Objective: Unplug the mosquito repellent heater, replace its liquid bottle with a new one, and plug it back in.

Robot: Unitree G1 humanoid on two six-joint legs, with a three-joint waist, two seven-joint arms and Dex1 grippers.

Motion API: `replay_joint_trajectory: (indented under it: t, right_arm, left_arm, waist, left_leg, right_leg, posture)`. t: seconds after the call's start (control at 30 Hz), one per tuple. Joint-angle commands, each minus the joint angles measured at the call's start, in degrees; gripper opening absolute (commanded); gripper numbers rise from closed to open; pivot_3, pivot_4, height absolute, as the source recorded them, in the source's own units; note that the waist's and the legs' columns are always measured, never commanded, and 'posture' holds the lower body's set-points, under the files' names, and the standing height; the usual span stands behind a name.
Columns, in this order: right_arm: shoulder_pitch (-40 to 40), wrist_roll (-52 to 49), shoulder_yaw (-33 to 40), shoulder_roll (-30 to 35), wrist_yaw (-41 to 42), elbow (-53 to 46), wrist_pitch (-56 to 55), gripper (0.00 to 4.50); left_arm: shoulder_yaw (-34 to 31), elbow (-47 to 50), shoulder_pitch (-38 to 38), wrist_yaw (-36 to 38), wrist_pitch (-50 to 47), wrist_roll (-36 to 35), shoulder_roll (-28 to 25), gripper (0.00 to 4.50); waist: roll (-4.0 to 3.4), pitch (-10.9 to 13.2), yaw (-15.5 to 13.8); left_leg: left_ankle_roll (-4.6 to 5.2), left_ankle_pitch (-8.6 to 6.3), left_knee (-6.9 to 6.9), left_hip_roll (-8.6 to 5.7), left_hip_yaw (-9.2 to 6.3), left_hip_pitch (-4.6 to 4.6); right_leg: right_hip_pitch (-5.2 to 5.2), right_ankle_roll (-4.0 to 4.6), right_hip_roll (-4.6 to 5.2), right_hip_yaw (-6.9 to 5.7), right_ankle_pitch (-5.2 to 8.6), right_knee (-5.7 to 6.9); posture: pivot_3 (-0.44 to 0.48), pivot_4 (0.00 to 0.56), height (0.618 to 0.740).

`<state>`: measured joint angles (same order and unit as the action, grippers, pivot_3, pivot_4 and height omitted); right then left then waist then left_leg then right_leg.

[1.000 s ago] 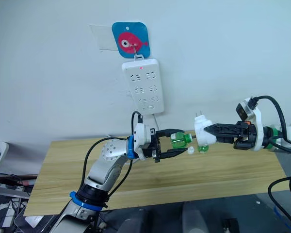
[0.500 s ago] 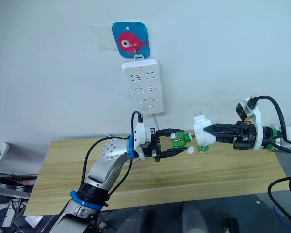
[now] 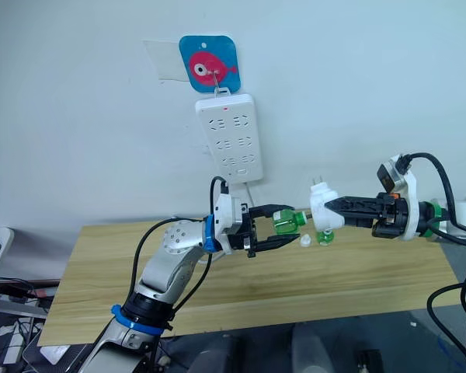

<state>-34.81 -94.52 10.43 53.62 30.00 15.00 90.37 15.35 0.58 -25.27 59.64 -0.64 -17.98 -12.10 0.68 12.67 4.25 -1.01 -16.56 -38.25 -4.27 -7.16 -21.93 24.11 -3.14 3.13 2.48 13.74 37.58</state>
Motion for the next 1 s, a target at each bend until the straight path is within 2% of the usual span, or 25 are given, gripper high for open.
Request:
replay_joint_trajectory:
  t: [0.03, 0.7, 1.0]
  right_arm:
    - [-0.49, 0.31, 1.01, -0.47, 0.64, -1.67, 0.26, 2.95]
    - [0.27, -1.05, 0.91, -1.01, 0.98, -4.29, 1.4, 2.95]
    - [0.03, 1.88, 2.09, -1.06, 0.76, -2.36, 0.59, 2.95]
  left_arm:
    - [0.76, 4.45, -1.83, 1.11, 0.89, -1.85, 0.88, 2.26]
    - [-0.27, 2.38, -3.09, 0.75, 1.92, -0.73, 1.44, 2.26]
    - [-0.83, 3.11, -3.23, 0.73, 1.59, -1.16, 1.22, 2.26]
  waist:
    - [0.0, 0.0, 0.01]
    - [0.0, 0.0, 0.1]
    - [0.01, 0.01, 0.38]
  left_leg:
    - [0.0, 0.0, 0.0, 0.0, 0.01, 0.0]
    - [0.01, 0.0, 0.0, 0.0, 0.0, 0.0]
    - [0.01, -0.01, 0.0, 0.0, 0.0, 0.0]
  right_leg:
    - [0.0, 0.0, 0.0, 0.01, 0.0, 0.0]
    - [0.0, 0.0, 0.0, 0.01, 0.0, 0.0]
    - [0.0, 0.0, 0.0, 0.0, 0.0, 0.0]
  posture:
    - [-0.159, 0.221, 0.74]
    - [-0.163, 0.228, 0.74]
    - [-0.16, 0.227, 0.74]
